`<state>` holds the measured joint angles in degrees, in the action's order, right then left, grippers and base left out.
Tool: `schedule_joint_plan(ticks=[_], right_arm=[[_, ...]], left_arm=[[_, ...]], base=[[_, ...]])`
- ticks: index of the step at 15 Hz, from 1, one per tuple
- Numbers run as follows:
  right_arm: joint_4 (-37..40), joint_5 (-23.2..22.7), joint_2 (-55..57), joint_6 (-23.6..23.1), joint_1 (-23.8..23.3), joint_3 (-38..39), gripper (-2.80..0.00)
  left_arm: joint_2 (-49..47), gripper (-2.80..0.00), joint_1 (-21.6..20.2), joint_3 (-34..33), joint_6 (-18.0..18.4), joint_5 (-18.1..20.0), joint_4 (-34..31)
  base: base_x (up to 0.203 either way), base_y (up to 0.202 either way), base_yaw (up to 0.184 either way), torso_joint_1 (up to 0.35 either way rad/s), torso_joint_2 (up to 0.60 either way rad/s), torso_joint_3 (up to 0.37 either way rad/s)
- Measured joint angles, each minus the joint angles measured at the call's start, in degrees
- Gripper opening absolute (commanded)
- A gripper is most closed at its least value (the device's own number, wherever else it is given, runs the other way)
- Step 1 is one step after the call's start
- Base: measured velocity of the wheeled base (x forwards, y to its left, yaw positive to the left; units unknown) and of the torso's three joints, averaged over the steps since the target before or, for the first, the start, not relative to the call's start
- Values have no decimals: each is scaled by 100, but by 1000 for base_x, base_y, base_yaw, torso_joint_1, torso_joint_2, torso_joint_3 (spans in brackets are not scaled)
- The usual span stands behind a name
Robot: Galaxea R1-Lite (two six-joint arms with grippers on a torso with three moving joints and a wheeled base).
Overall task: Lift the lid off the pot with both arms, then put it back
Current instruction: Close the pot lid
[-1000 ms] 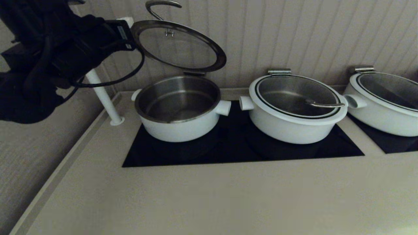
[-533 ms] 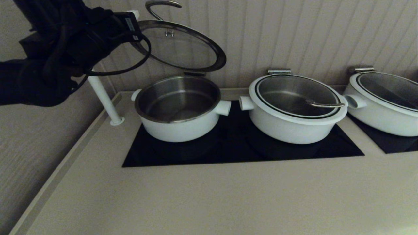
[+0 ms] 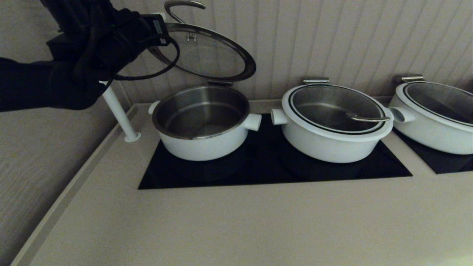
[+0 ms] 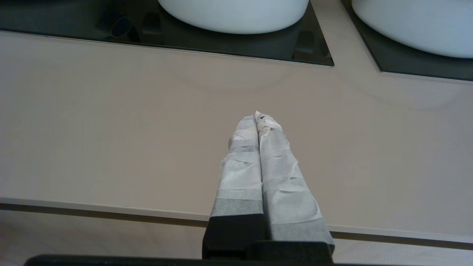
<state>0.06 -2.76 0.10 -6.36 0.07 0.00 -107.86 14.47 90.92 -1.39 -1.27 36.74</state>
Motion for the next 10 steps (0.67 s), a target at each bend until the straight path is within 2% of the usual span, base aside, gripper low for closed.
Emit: schedule_joint_plan(ticks=[10], right_arm=[[-1,-2,0,2,-2,0,-280]], left_arm=[[-156,-280,-105,54,2,0,16]], base=[[0,0,0,0,0,0]])
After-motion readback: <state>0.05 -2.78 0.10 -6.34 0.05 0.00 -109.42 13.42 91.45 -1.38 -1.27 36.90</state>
